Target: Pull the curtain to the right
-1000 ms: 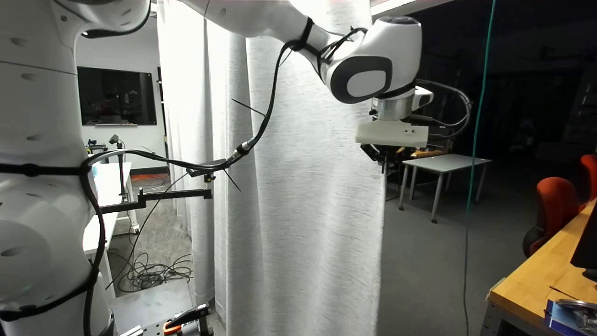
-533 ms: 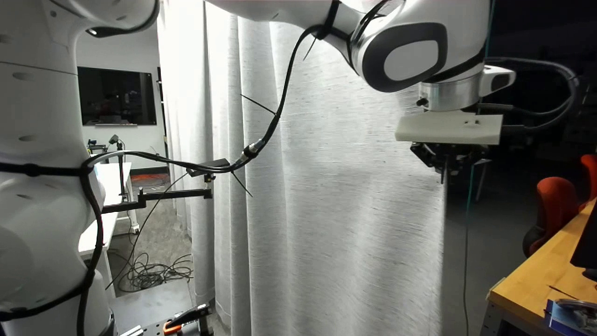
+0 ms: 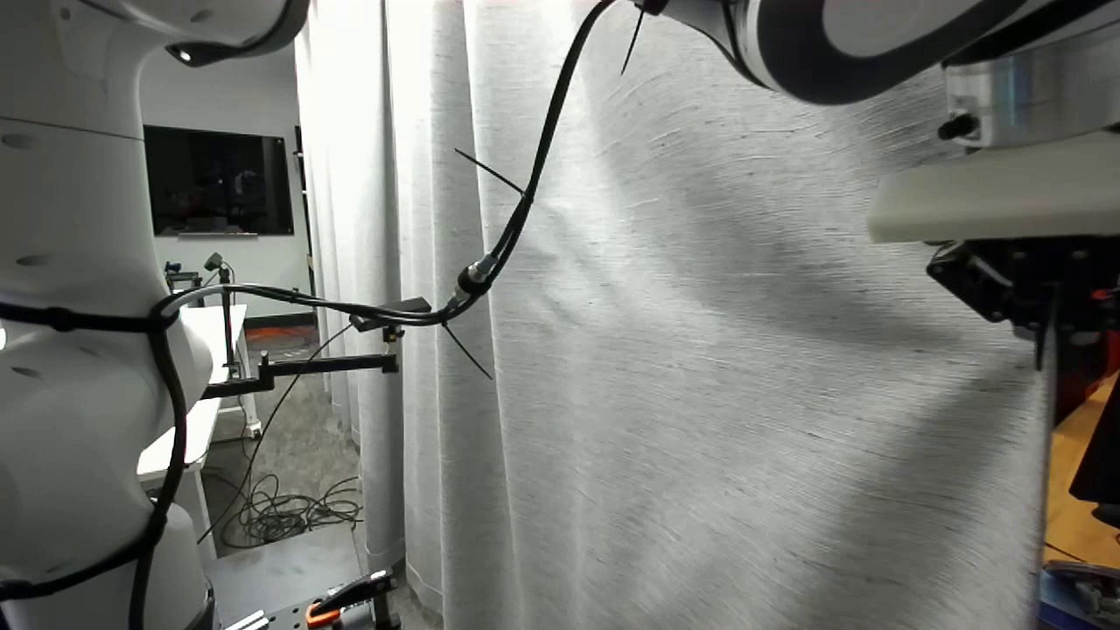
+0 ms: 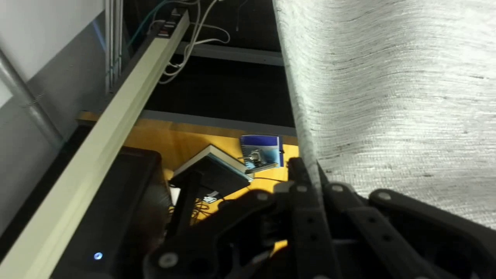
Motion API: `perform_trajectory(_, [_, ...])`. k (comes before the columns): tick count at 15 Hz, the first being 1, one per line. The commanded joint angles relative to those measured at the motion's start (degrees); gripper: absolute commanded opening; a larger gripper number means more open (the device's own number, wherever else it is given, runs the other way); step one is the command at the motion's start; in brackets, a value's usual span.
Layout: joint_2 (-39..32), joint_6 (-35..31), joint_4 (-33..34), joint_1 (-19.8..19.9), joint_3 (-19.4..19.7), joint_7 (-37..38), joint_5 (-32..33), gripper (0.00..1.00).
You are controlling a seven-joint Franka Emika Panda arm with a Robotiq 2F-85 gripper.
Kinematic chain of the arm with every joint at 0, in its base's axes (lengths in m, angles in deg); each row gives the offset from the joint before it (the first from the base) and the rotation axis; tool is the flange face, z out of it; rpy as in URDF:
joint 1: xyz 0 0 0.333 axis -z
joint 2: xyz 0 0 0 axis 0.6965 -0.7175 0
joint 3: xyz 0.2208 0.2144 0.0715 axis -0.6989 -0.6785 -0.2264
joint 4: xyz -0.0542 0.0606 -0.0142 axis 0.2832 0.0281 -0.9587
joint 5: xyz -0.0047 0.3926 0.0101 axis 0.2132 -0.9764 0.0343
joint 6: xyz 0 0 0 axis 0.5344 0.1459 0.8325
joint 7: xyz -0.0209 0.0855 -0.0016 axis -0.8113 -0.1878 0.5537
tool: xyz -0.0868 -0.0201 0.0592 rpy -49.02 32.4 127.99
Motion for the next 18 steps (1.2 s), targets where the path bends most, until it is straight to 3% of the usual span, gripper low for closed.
perform_trajectory(1, [-0.7, 0.0, 4.1, 3.1, 2.4, 2.5, 2.9, 0.01])
perform_trajectory(7, [-1.2, -0.1, 5.7, 6.0, 4.6, 2.8, 3.2, 0.01])
perform_trajectory(18, [-2.5, 0.2, -0.1, 1.1, -2.8, 3.5, 2.0, 0.01])
